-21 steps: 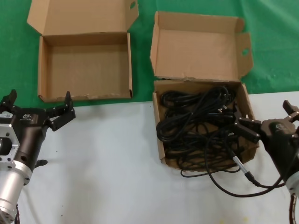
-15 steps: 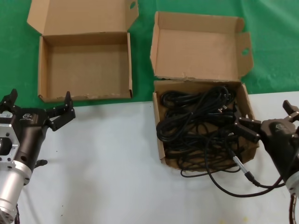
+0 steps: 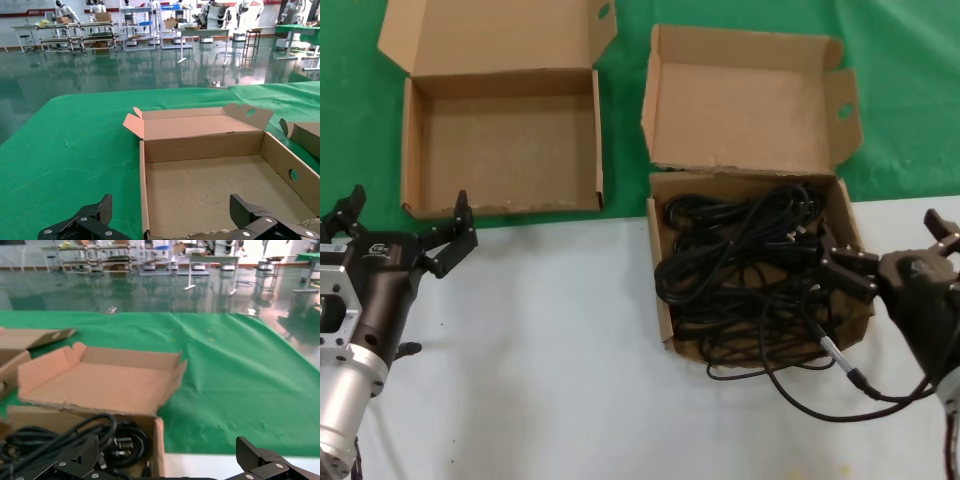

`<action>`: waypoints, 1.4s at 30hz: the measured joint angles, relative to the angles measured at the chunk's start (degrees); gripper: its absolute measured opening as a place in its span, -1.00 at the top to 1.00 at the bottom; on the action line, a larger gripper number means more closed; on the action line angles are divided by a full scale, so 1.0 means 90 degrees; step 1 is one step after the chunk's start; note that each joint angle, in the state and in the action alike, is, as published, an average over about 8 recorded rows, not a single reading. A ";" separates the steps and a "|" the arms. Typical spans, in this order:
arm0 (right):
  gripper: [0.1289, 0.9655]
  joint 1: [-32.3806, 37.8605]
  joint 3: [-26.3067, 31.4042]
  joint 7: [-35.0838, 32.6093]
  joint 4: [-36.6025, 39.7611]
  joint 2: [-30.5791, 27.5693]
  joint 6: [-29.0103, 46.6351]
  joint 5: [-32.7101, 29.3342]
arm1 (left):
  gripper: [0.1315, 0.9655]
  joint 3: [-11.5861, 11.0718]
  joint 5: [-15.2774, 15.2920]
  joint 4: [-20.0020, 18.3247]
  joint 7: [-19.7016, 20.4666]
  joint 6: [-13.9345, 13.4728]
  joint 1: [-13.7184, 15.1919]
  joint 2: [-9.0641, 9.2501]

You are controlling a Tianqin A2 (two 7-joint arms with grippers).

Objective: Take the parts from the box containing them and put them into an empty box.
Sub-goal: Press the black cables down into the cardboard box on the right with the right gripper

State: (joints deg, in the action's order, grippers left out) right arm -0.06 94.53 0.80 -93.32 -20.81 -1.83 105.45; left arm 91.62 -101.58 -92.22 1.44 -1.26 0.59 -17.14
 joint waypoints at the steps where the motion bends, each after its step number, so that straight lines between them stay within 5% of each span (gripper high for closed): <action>1: -1.00 0.0002 0.0071 0.0015 -0.0059 -0.0118 -0.0014 0.0054 | -0.77 0.0000 0.0000 0.0000 0.0000 0.0000 0.0000 0.0000; 14: -1.00 0.0720 0.0611 -0.0247 -0.1033 -0.2325 0.1808 -0.0592 | -0.29 0.0000 0.0000 0.0000 0.0001 0.0000 0.0000 0.0000; 22: -1.00 0.1914 0.1151 -0.0432 -0.1248 -0.3388 0.3550 -0.1358 | 0.23 0.0000 0.0001 0.0000 0.0002 0.0000 0.0000 0.0000; 32: -1.00 0.3869 0.2246 -0.1571 -0.0638 -0.3344 0.5674 -0.2543 | 0.63 0.0000 0.0001 0.0000 0.0002 0.0000 0.0000 0.0000; 42: -0.99 0.4850 0.2905 -0.1885 0.0103 -0.2623 0.6453 -0.3484 | 0.88 0.0000 0.0001 0.0000 0.0002 0.0000 0.0000 0.0000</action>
State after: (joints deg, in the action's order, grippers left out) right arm 43.59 120.67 -16.16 -92.39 -44.41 56.24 74.10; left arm 91.62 -101.57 -92.22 1.45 -1.26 0.59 -17.14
